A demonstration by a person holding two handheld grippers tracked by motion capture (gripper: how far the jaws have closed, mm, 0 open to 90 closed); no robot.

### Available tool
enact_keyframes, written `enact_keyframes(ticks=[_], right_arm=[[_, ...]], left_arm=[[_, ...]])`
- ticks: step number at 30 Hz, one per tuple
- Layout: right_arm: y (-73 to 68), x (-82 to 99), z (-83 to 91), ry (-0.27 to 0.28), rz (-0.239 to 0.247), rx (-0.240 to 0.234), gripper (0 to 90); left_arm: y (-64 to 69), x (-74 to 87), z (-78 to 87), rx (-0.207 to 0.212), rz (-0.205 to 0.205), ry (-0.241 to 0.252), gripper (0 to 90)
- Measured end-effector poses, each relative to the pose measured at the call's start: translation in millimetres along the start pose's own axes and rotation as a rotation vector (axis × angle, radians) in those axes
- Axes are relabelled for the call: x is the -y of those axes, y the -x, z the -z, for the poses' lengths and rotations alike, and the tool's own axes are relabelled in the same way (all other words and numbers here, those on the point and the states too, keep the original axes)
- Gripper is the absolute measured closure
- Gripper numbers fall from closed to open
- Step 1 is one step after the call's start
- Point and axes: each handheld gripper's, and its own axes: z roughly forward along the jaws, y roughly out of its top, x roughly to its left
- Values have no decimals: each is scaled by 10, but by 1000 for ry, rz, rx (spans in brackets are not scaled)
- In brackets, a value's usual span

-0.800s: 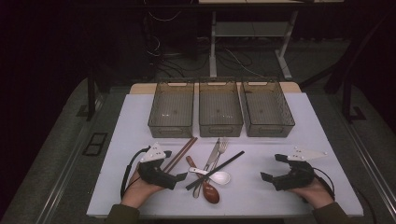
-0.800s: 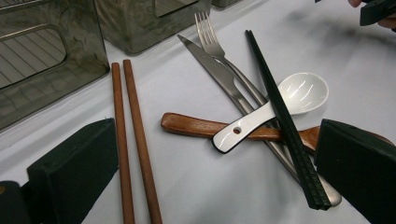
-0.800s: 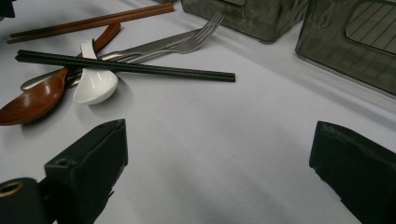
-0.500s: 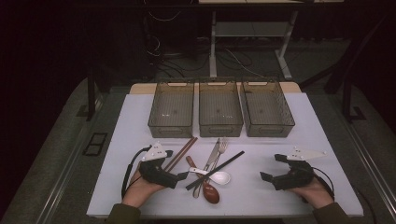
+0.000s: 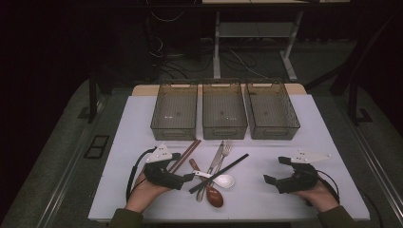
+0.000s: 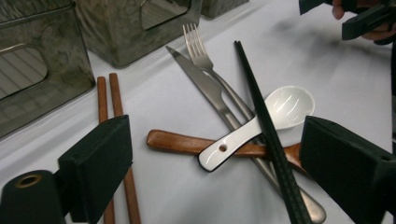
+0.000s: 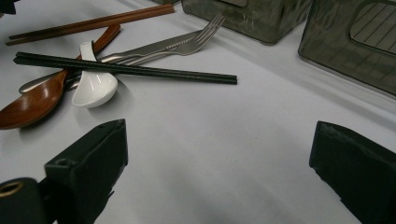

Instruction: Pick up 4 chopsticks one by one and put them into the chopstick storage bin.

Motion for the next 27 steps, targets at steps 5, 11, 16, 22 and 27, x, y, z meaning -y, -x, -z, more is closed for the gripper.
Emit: enact_keyframes(ticks=[5,11,16,22,27], right_arm=[[-2,-7,6,14,-2,-10,43],[-6,-8,4,11,-2,-14,42],[-10,-9,-4,9,2,-12,43],[-9,-6,-12,4,8,-13,43],[-18,-5,-17,1,9,-14,42]], left_arm=[[14,-30,-22,8,2,12,143],[43,-53,-55,20,0,13,178],[80,-77,-99,30,-2,8,220],[120,-109,-153,39,-5,3,277],[175,-134,-218,56,-11,-10,344]])
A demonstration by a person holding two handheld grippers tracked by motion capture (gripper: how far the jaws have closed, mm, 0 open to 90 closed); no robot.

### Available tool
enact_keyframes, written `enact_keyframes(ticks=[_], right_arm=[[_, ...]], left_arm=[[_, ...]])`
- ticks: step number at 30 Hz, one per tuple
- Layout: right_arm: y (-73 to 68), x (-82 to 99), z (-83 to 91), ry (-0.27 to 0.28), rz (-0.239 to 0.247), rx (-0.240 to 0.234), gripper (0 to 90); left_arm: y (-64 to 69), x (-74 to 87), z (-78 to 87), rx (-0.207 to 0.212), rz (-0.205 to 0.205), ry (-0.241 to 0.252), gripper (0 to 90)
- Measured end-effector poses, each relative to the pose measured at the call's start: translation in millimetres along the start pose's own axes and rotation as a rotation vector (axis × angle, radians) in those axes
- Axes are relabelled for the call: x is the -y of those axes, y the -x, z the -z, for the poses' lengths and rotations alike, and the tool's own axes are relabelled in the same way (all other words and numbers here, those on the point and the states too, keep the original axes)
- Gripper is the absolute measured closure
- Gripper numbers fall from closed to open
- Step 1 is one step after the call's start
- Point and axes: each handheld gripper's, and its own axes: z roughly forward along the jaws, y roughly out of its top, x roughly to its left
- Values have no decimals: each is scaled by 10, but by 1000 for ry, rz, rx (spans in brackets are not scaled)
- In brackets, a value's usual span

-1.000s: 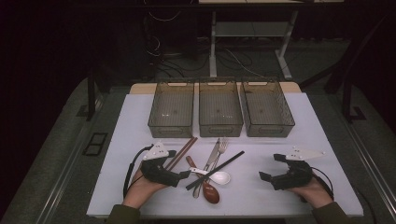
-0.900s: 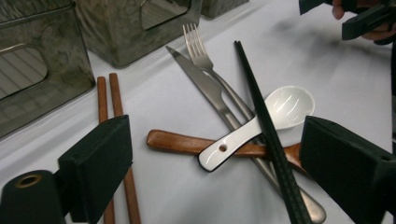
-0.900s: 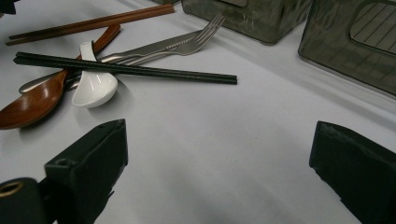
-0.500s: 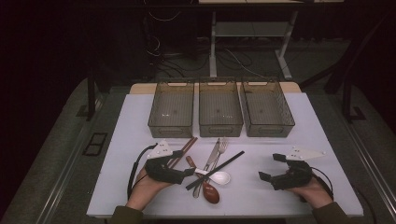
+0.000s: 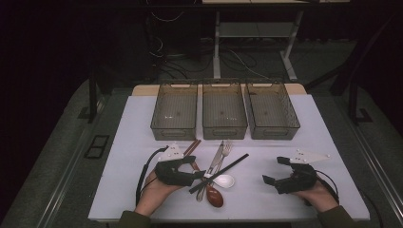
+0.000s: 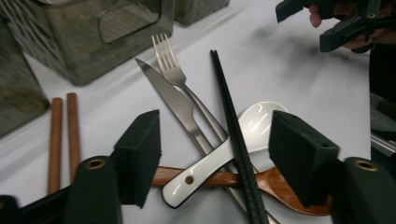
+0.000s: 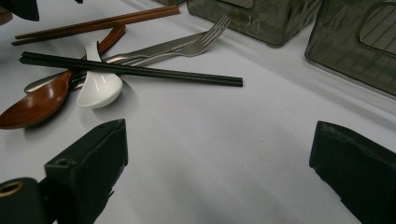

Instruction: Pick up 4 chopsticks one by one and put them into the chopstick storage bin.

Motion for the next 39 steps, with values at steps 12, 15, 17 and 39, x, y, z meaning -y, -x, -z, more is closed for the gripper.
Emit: enact_keyframes(ticks=[12,15,17,39], right_arm=[[-4,0,-11,-3,1,-2,42],[-7,1,-13,-5,3,-1,43],[-9,1,-15,-5,3,-1,43],[-12,3,-34,-11,6,0,43]], left_arm=[[118,-49,-152,40,-28,-38,523],[131,-54,-173,40,-30,-46,566],[140,-59,-210,38,-32,-58,591],[150,-116,-482,29,-53,-128,762]])
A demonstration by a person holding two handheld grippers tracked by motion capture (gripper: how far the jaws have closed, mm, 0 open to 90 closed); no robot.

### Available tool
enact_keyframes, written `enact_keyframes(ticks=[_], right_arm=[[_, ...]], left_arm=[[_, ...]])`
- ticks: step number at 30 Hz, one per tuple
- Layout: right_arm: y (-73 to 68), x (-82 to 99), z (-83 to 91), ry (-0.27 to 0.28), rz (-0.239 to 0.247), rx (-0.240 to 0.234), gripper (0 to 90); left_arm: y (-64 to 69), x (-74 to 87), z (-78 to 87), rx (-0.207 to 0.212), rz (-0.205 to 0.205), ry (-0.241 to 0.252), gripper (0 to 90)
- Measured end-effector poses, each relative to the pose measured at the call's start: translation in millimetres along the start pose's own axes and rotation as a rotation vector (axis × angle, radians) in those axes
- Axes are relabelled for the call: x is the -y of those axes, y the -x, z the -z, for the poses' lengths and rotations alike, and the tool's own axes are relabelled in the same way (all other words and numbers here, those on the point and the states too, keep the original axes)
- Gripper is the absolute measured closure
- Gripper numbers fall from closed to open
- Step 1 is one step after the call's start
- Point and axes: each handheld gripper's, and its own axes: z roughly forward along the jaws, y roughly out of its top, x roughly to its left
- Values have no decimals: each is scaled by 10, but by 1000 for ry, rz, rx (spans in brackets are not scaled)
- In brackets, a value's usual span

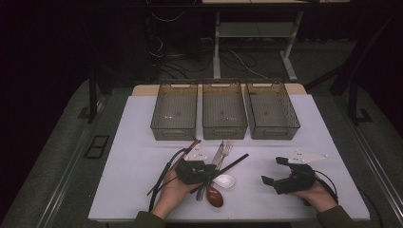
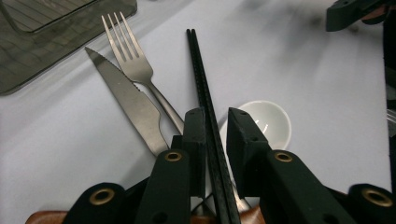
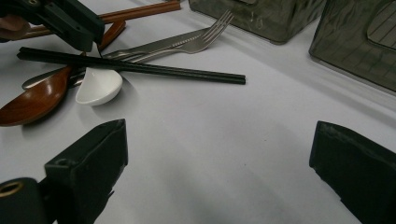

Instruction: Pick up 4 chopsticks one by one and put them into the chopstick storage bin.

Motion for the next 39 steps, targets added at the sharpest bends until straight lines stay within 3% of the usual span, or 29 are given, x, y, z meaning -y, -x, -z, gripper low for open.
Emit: enact_keyframes(ticks=[10,39], right_arm=[[4,1,2,-2,4,4,43],[2,2,0,-4,6,3,43]], left_arm=[[-16,-88,-211,-10,-2,-50,798],[-16,-85,-260,-24,-9,-90,800]])
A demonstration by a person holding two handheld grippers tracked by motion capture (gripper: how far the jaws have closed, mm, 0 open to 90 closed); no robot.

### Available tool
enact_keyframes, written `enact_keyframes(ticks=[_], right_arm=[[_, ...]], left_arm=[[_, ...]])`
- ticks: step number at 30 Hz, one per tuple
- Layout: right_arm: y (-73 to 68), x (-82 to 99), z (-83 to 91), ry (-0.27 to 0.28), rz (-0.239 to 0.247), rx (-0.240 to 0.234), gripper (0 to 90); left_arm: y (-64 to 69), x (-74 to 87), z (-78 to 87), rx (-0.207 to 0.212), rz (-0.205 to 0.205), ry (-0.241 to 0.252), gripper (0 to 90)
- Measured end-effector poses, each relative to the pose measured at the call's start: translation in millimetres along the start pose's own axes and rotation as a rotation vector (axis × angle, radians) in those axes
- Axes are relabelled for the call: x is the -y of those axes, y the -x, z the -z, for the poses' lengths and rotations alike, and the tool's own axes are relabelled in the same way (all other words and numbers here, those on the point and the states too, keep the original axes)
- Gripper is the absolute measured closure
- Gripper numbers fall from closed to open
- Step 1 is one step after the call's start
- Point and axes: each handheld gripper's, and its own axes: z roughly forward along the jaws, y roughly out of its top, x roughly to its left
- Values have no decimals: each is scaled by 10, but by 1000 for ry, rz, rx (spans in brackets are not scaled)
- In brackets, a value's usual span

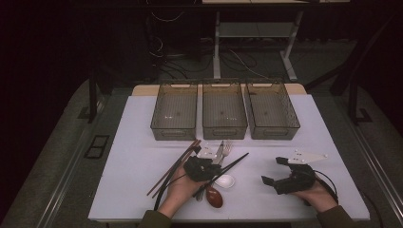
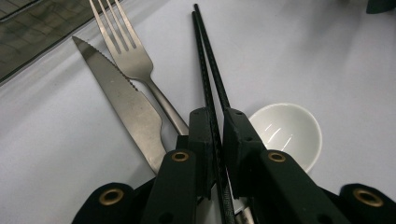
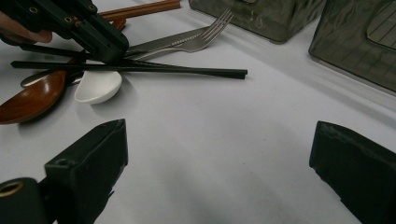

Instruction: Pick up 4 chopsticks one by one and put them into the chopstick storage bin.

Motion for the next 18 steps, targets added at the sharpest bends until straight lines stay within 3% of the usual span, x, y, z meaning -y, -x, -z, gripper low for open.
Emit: enact_keyframes(ticks=[18], right_arm=[[-2,0,-3,0,1,-2,43]], left_arm=[[-13,-20,-25,-29,4,-34,825]])
